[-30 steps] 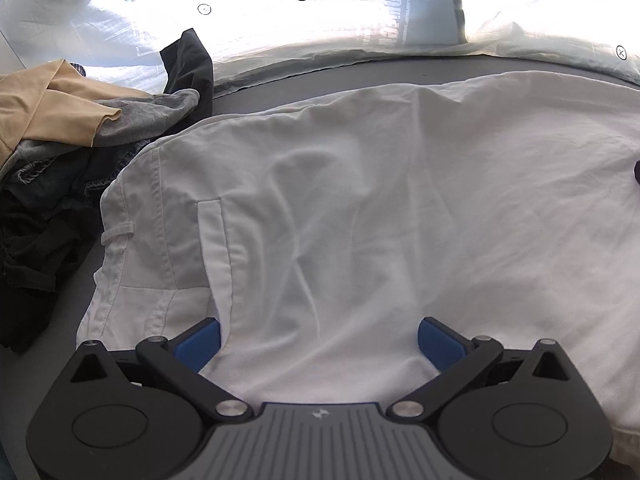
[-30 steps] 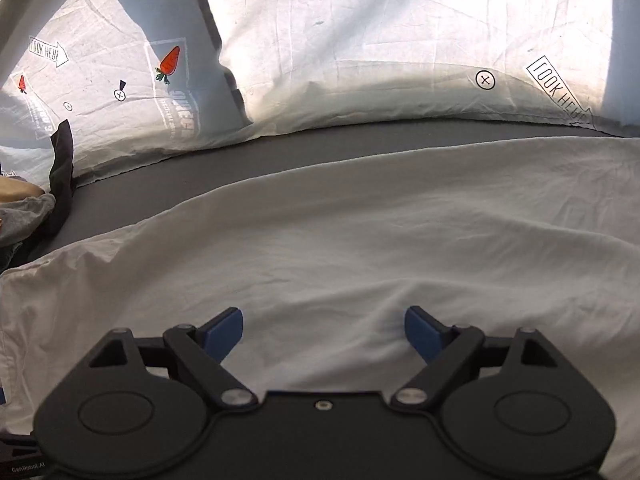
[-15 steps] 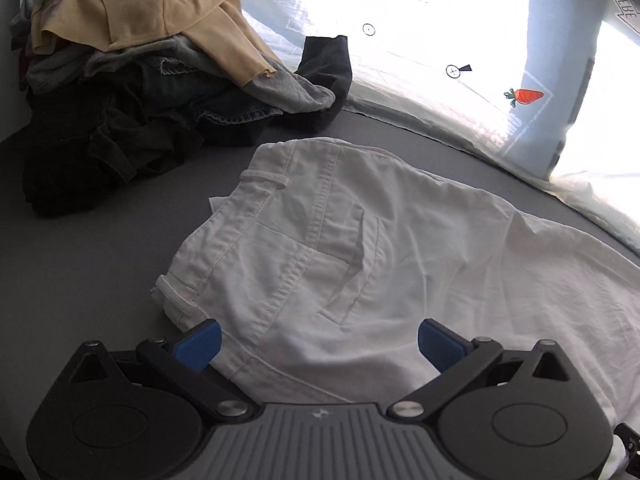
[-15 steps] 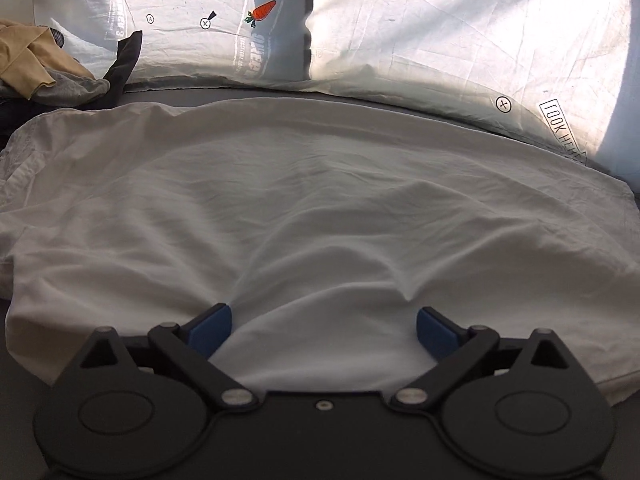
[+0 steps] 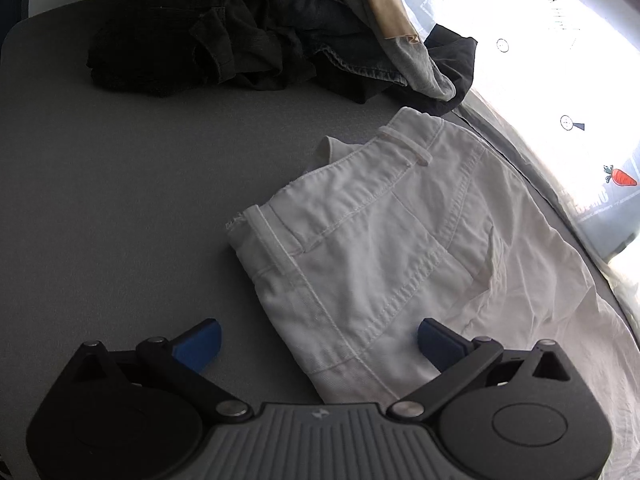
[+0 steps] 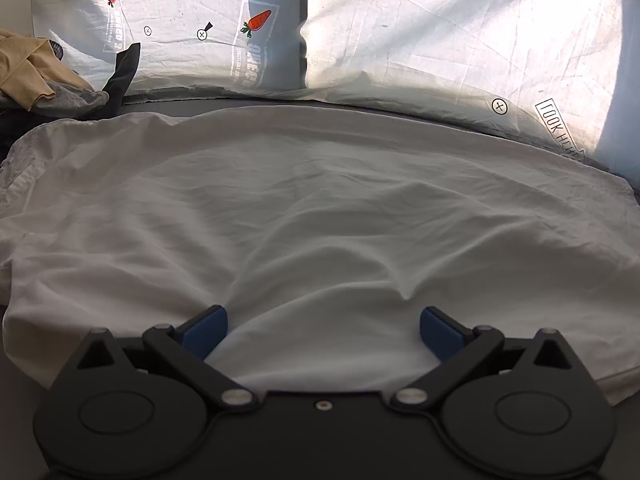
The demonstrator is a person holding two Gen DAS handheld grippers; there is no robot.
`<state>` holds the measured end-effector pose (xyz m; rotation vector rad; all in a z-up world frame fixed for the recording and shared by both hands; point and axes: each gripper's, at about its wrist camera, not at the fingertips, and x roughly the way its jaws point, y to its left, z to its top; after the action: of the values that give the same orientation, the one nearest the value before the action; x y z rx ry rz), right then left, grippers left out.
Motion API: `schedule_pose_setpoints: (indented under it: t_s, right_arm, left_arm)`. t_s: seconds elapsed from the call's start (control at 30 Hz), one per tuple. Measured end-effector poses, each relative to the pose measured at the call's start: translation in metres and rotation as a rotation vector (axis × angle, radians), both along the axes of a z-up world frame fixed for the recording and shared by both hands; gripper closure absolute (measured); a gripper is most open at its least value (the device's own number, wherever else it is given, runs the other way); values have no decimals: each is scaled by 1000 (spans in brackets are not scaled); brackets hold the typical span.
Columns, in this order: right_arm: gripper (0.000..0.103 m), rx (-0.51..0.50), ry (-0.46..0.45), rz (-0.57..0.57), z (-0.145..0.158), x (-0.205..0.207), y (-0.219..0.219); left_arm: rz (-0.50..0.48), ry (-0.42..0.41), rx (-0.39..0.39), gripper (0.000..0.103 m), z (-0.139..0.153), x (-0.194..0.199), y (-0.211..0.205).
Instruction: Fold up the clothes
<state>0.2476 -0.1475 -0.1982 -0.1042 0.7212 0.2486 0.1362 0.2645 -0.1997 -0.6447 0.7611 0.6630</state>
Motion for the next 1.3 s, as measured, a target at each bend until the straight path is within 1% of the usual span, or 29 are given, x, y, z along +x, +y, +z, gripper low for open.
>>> schedule_pose_setpoints:
  t_s: [0.1,0.2,0.27,0.3,0.33,0.37,0.4,0.43,0.47,0.53,0.63,0.7,0.83,0.9,0.93,0.97,1.0,1.03,1.1,1.13,1.2,1.27,1.3]
  right_arm:
    - [0,2,-6,0,0,-1,0]
    - [0,3,-11,0,-1,-2,-1]
    - [0,3,-12,0,-1,-2,-1]
    - [0,3,-12,1,-1,-2,-1]
    - [0,3,-12,2,-1,-2,-1]
    - [0,3,-13,2,-1,-2,-1]
    - [0,3,-13,2,-1,-2,-1]
    - [0,4,-15,2,-1,-2,-1]
    - [0,4,-16,2,-1,-2,-1]
    - [0,5,-18,2,-1,-3,-1]
    - [0,7,-21,5,-1,-3,-2]
    - [0,8,-22,8,-1,-3,-2]
    - [0,9,-23,15,-1,-3,-3]
    - [0,10,-22,19,-1,-2,-4]
    - [0,11,-22,22,-1,-2,-4]
    - [0,11,-22,23,-1,-2,-4]
    - [0,12,-22,25,-1,-1,-5]
    - [0,13,-22,27,-1,-1,-5]
    - [0,13,-22,29,-2,-1,-5]
    - [0,13,-21,30,-1,-1,-6]
    - [0,11,-19,32,-1,-1,-6]
    - [0,11,-17,34,-1,-1,-6]
    - [0,12,-18,37,-1,-2,-6]
  left_arm:
    - [-16,-5,16,0,-2,4,-2]
    - [-20,-24,11,2,-3,4,-1]
    - [-31,-38,23,15,-1,6,-4]
    - [-53,-52,16,32,0,7,-6]
    - [-65,-64,8,44,1,8,-8]
    - [-69,-68,28,47,5,11,-12]
    - [-75,-71,42,57,9,12,-14]
    - [-81,-73,56,72,12,14,-17]
    - [-88,-76,70,76,16,15,-20]
    - [-84,-116,57,84,24,15,-21]
    - [-89,-190,45,91,42,16,-24]
    - [-112,-258,40,91,58,21,-31]
    - [-232,-400,-14,93,86,37,-59]
    - [-350,-451,-47,93,94,52,-84]
    - [-413,-474,-66,97,95,57,-97]
    - [-512,-496,-103,103,94,64,-114]
    - [-613,-516,-142,103,94,71,-132]
    - [-699,-502,-144,103,90,78,-153]
    - [-855,-416,-85,100,76,91,-196]
    - [-900,-366,-73,99,68,96,-208]
    - [-936,-282,-102,99,55,103,-217]
    - [-895,-282,-127,99,53,100,-209]
    - [-851,-294,-138,95,54,101,-197]
